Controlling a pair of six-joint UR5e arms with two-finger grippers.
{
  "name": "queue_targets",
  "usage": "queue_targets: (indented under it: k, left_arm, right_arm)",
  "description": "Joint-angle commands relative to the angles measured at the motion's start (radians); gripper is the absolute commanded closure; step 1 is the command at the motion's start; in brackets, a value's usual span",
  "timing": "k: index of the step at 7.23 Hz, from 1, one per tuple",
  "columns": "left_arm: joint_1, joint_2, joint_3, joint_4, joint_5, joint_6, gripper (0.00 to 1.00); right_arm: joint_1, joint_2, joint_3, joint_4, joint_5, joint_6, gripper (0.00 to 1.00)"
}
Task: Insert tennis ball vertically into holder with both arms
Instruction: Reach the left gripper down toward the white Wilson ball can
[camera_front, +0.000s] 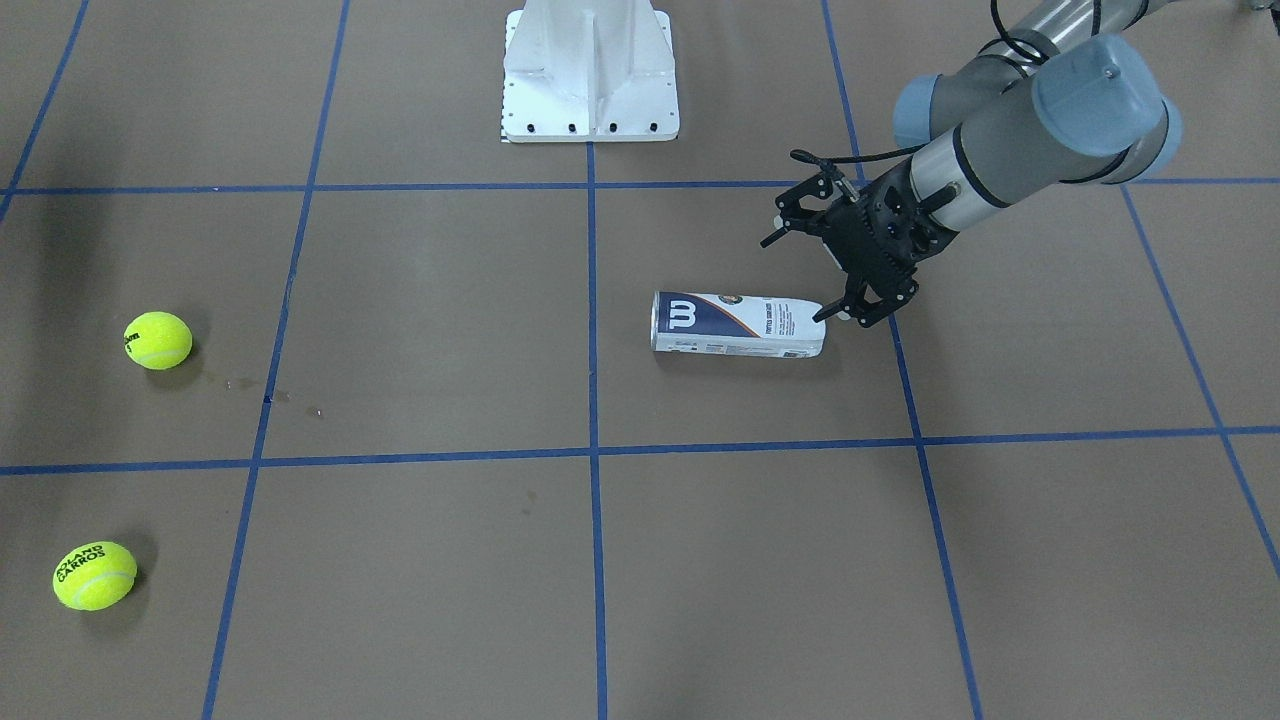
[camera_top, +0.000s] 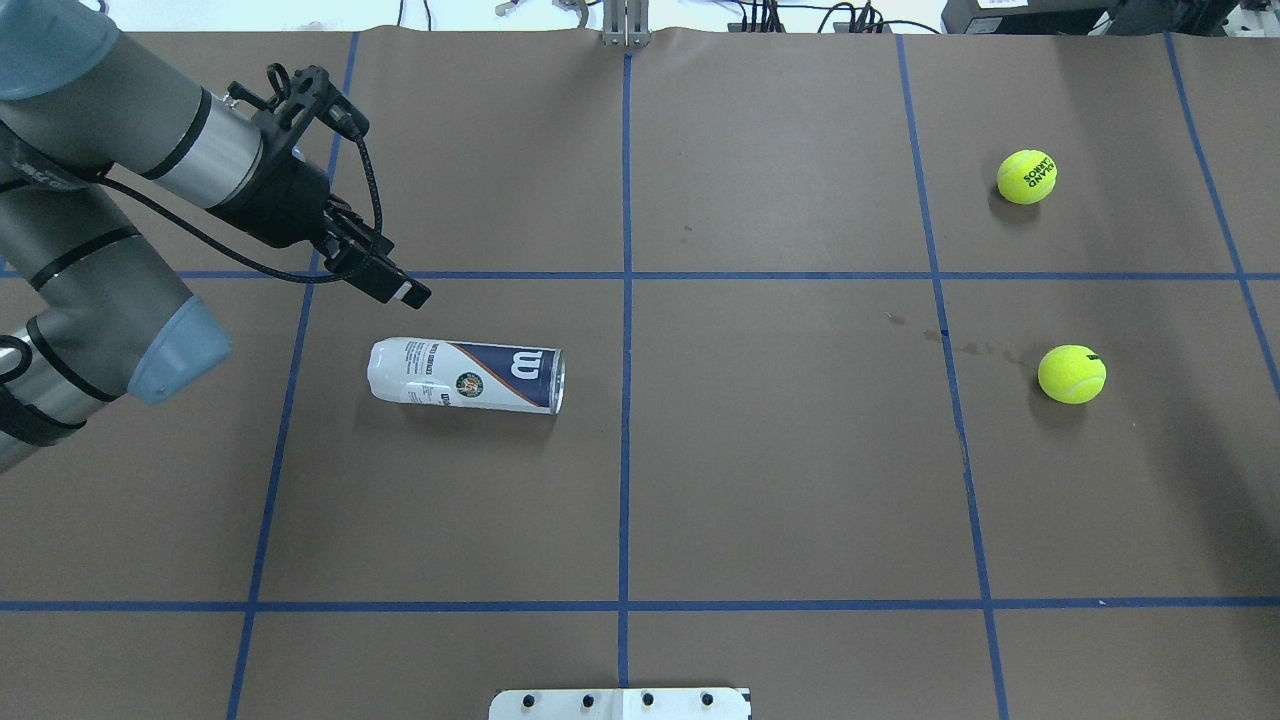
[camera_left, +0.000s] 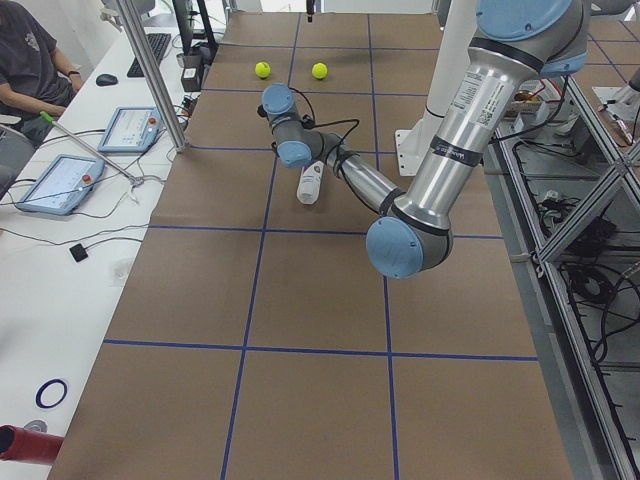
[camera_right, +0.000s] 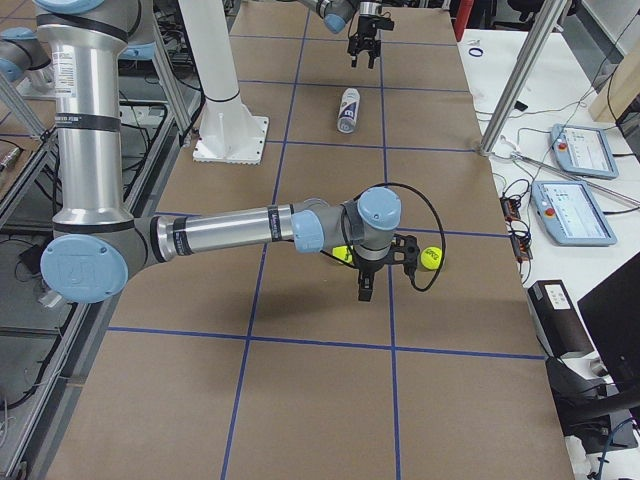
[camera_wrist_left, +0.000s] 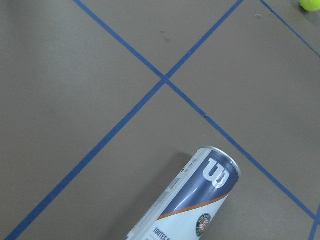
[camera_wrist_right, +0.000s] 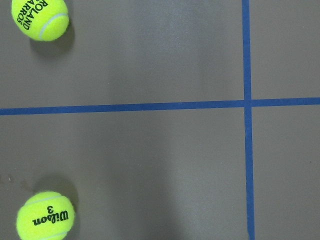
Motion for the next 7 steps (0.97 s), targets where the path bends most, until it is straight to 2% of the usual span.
queue_targets:
  k: [1,2,3,4,7]
  left_arm:
    - [0.013,-0.049,-0.007,0.002,0.010,-0.040,0.00]
    - [0.039,-0.080,0.007,0.005,0.040,0.036,0.00]
    - [0.069,-0.081,0.001,0.006,0.156,0.184,0.00]
    - [0.124,-0.076,0.004,0.011,0.247,0.254,0.00]
    - [0.155,-0.056,0.008,-0.015,0.263,0.236,0.00]
  right_arm:
    - [0.000,0.002,0.000,0.000,0.001,0.009,0.01]
    - [0.000,0.002,-0.002,0.000,-0.001,0.009,0.01]
    - [0.000,0.004,-0.002,0.000,-0.001,0.009,0.01]
    - [0.000,0.002,-0.002,0.000,-0.001,0.009,0.01]
    - [0.000,0.001,0.001,0.000,-0.001,0.011,0.01]
